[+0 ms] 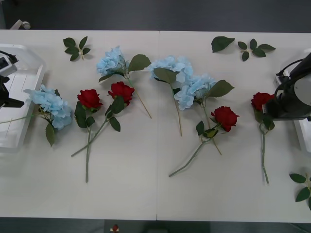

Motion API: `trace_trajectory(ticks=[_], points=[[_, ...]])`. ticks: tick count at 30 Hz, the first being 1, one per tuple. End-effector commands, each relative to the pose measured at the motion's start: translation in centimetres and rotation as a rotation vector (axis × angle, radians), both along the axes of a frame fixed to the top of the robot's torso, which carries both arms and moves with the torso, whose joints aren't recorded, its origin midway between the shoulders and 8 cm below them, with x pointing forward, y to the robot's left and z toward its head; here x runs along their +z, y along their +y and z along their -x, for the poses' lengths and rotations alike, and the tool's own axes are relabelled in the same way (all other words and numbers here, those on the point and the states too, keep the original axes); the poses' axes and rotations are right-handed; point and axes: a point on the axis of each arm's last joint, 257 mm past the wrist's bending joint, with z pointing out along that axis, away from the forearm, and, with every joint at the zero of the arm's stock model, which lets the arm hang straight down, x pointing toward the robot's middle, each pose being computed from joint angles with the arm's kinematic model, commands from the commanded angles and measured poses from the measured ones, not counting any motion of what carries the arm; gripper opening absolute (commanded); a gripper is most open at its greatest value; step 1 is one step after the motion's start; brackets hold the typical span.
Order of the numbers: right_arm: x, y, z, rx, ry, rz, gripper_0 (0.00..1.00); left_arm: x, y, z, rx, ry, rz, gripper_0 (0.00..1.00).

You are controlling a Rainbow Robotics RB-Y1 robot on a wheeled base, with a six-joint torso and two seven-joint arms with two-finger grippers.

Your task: Put the red flowers into the right box and the blue flowers into the left box

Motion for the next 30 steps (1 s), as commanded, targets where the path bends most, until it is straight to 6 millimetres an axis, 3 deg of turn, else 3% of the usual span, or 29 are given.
trace_trajectory(ticks=[1, 8, 16, 28, 30], points=[[0.3, -0.2, -0.8, 0.015, -0.011, 0.008, 1.00, -1.4, -0.1, 0.4, 0.001, -0.004, -0.003, 1.00], [-1.4, -0.2, -0.8, 0.023, -0.020, -0.009, 1.00, -4.2, -0.6, 1.4, 0.015, 0.016, 0.026, 1.00], [-3.2, 0.4, -0.9, 0.027, -0.004, -0.013, 1.00, -6.3, -2.1, 1.0, 0.014, 0.008, 0.037, 1.00], [-4.1, 1.4, -0.7, 0.038, 0.011, -0.039, 1.00, -8.6, -3.6, 0.4, 0.017, -0.016, 0.035, 1.00], [-4.2, 1.5, -0.6, 0.039, 0.015, -0.043, 0.96, -9.2, -3.7, 0.4, 0.023, -0.027, 0.037, 0.99]])
